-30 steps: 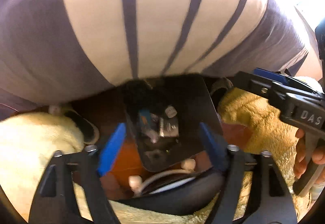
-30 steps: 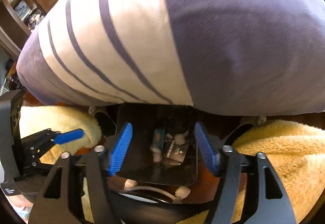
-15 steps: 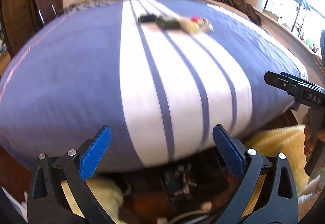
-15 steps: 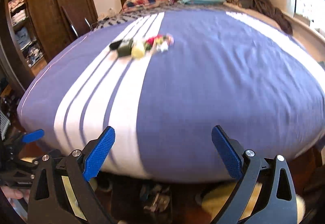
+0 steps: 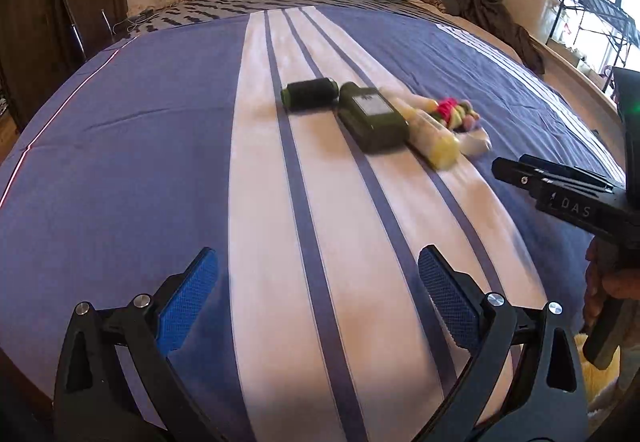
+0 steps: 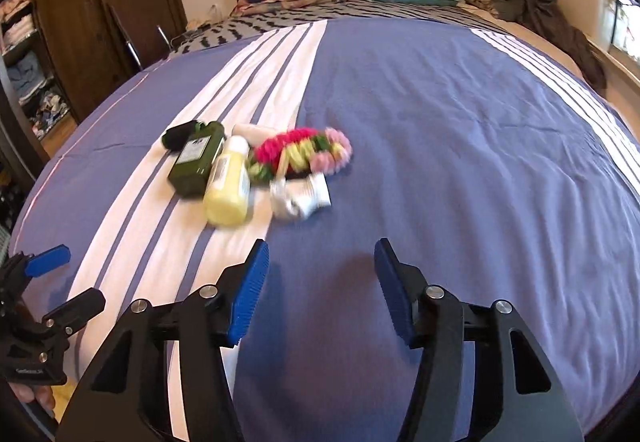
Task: Collect trash
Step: 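Grasp the white crumpled tissue with the right tool while the left tool grasps the green bottle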
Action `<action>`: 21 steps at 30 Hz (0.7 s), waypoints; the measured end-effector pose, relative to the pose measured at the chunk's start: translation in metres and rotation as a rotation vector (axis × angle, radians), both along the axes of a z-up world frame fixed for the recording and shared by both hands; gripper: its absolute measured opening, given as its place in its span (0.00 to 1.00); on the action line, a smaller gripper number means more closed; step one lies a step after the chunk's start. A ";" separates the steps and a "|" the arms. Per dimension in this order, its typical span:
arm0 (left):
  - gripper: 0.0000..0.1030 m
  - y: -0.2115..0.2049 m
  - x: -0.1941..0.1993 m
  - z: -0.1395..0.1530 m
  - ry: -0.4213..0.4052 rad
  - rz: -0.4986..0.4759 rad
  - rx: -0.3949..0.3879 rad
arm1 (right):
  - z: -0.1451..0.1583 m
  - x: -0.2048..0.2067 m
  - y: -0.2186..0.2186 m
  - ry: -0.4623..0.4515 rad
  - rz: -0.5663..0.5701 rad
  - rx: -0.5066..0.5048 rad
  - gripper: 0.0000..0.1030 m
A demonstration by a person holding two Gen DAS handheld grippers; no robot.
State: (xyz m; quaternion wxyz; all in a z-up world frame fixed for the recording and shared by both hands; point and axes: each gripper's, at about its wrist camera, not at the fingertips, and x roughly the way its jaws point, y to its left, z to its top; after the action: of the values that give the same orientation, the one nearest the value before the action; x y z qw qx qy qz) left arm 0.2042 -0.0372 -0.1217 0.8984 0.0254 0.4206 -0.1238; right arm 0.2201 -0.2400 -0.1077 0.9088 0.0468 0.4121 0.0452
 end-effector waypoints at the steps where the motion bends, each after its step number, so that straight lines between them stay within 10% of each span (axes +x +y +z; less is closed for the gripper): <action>1: 0.92 -0.001 0.008 0.000 0.001 0.002 0.000 | -0.001 0.007 0.002 0.003 0.003 -0.007 0.54; 6: 0.91 -0.010 0.037 -0.003 0.012 0.006 -0.003 | -0.006 0.035 0.013 0.019 0.024 -0.057 0.53; 11: 0.90 -0.026 0.061 -0.007 0.023 -0.010 -0.023 | -0.006 0.035 0.009 0.020 0.029 -0.036 0.22; 21: 0.84 -0.054 0.098 -0.012 0.046 -0.010 -0.039 | -0.006 0.010 -0.015 0.005 -0.003 -0.040 0.22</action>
State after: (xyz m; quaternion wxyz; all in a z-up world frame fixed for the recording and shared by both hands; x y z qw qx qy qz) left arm 0.3025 -0.0908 -0.1336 0.8882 0.0073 0.4385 -0.1371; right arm 0.2296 -0.2547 -0.1132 0.9087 0.0294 0.4149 0.0358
